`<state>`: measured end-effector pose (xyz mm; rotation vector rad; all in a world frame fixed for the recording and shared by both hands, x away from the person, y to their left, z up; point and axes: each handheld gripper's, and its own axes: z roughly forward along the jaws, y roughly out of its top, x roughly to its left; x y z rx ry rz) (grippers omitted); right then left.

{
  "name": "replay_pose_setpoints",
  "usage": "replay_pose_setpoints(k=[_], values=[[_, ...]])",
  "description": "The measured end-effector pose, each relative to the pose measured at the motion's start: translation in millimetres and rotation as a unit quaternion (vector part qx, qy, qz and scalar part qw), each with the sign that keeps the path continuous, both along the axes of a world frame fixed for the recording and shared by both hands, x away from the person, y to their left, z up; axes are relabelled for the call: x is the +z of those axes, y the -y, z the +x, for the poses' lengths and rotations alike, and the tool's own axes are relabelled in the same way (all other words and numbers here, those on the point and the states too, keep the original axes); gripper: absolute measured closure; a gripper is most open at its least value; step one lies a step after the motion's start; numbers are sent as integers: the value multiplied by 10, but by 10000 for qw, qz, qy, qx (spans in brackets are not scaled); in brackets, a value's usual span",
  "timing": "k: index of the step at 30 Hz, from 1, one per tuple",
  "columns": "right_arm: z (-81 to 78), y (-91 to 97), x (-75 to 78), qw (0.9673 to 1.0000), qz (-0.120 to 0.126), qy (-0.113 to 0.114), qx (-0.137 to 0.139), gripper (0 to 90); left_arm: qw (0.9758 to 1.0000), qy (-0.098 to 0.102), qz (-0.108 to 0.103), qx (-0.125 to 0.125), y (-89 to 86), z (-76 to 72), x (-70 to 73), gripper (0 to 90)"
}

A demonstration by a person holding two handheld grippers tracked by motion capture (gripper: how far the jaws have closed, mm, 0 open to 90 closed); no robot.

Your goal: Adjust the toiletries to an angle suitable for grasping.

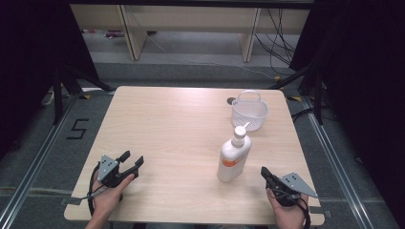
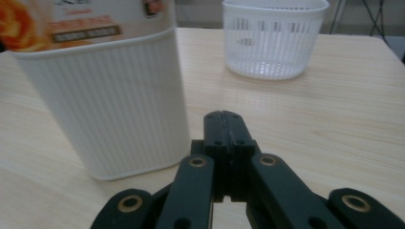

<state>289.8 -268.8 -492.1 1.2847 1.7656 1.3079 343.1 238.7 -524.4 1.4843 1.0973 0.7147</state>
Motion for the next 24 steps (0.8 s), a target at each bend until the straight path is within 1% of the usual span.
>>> replay_pose_setpoints(k=[1,2,3,4,5,6,7,8,9,10,11,12,13,14,15,16,18,19,20,21,22,23,24], values=[[-1,-21,2,9999,-41,105,91,900,10000,11,12,-2,1,-3,0,378],[-1,-21,2,9999,-41,105,91,900,10000,11,12,-2,1,-3,0,377],[-32,-49,27,9998,-70,49,157,900,10000,24,30,-5,1,-5,0,377],[-52,-96,44,9996,-130,117,237,900,10000,28,36,-8,2,-5,0,376],[-68,-126,57,9994,-132,118,313,900,10000,35,36,-10,5,-6,0,376],[-85,-180,66,9989,-174,130,412,900,10000,34,54,-10,5,-6,0,376],[-95,-213,68,9987,-154,117,477,900,10000,11,95,-4,6,-12,4,376],[-127,-296,85,9980,-223,119,571,900,9999,-7,117,4,10,-17,7,376],[-141,-335,94,9975,-236,110,658,900,9999,-2,120,0,14,-16,7,376],[-155,-374,103,9974,-200,75,681,900,9999,-8,140,-3,16,-16,8,376],[-155,-374,103,9974,-200,75,681,900,9999,-8,140,-3,16,-16,8,376],[-157,-422,106,9967,-179,110,790,900,9999,-15,153,-6,16,-15,8,376],[-172,-459,124,9963,-204,74,832,900,9999,-23,163,-10,16,-14,9,376],[-163,-561,126,9950,-184,180,962,900,9999,-30,165,-7,15,-13,10,376],[-163,-561,126,9950,-184,180,962,900,9999,-30,165,-7,15,-13,10,376],[-151,-626,128,9941,-257,149,1046,900,9999,-18,147,-15,15,-7,8,376],[-148,-643,132,9939,-285,106,1063,900,9999,-41,155,-2,14,-10,10,376],[-136,-693,123,9938,-150,63,1099,900,9999,-34,152,-5,14,-9,10,376],[-135,-696,134,9937,-252,91,1087,900,9999,-33,152,-5,14,-10,10,376],[-130,-729,131,9938,-200,86,1094,900,9999,-37,157,-1,14,-10,10,375],[-115,-731,136,9933,-279,193,1102,900,9998,-62,179,11,13,-14,13,375],[-117,-765,153,9935,-106,41,1129,900,9998,-58,183,7,14,-14,13,375],[-117,-765,153,9935,-106,41,1129,900,9998,-58,183,7,14,-14,13,375]])
